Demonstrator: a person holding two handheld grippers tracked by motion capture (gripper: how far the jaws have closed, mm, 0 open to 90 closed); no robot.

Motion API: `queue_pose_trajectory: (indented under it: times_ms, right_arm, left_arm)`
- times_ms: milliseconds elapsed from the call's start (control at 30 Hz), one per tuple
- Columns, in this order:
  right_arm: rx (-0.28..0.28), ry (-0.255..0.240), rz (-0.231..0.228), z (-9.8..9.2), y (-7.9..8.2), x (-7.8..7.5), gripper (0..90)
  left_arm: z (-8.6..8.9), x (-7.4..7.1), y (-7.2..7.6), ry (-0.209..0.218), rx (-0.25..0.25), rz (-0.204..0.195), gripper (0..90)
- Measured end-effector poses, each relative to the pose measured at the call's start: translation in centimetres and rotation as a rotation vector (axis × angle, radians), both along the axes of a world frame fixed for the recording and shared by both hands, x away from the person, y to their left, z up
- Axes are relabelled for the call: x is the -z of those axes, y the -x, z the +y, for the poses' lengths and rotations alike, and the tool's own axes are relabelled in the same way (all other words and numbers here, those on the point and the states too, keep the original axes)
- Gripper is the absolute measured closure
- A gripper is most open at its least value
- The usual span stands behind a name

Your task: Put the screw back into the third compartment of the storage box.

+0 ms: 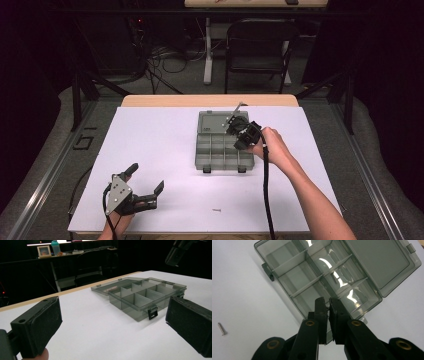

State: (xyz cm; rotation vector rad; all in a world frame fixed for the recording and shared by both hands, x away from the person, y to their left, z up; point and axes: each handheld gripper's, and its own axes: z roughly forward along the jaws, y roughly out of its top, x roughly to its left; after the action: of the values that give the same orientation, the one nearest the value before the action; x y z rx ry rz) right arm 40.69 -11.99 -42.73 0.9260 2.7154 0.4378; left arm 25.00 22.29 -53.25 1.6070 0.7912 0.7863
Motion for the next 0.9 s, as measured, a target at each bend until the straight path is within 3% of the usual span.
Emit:
queue_pose_trajectory:
  times_ms: [600, 900]
  right_arm:
    - [0.031, 0.013, -0.008, 1.2, -3.6, 1.4, 85.2]
    - [0.050, 0.032, 0.021, 1.5, -4.9, 2.5, 85.1]
  left_arm:
    - [0.0, 0.0, 0.0, 0.000, 0.001, 0.000, 0.1]
    - [0.0, 0.0, 0.0, 0.001, 0.002, -0.001, 0.1]
